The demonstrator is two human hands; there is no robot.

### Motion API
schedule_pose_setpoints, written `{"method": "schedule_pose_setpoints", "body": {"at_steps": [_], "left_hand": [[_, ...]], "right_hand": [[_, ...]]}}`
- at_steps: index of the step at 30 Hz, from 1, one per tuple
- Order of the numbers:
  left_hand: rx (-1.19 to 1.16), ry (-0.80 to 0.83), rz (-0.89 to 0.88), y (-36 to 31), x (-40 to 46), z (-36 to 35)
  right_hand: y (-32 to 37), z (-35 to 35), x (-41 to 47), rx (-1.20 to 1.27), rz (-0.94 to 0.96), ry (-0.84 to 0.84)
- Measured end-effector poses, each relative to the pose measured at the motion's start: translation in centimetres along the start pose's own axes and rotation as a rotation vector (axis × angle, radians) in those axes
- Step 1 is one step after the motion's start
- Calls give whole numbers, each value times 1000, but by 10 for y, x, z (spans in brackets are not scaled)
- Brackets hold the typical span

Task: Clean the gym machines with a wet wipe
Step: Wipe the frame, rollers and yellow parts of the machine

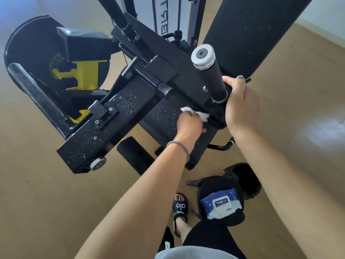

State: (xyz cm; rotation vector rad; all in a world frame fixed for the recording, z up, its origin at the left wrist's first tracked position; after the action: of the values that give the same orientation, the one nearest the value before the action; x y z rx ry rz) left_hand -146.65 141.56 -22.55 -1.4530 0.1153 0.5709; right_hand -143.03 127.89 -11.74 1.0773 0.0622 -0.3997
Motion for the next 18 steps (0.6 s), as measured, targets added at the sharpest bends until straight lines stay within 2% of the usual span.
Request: {"method": "schedule_pose_setpoints", "body": {"at_steps": [3,8,10,14,18], "left_hand": [[-72,-244,-56,-21,18,38],[-336,-466,-15,-23,16,38],[-433,-494,28,-17,13,31],[-478,-567,27,-16,15,37],[-174,-478,-73,-22,28,45]], "right_hand": [[2,-1,0,-11,10,-12],[1,-1,1,-46,25,-24],[1,0,2,-33,40,-5],[1,2,2,-57,55,-6],[0,1,5,-77,86,3]]}}
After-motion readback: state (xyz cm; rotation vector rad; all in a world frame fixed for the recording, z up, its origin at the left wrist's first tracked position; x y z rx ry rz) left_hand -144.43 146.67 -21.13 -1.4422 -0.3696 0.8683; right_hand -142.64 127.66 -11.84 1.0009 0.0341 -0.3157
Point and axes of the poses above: each hand's wrist, its own x-axis towards the middle knuckle, its own z-axis out of the back of the hand, y = z × x, the point moved 8 cm from there along x, towards the middle knuckle, and after that the axes turned 12 degrees about -z, right-handed, at the moved point
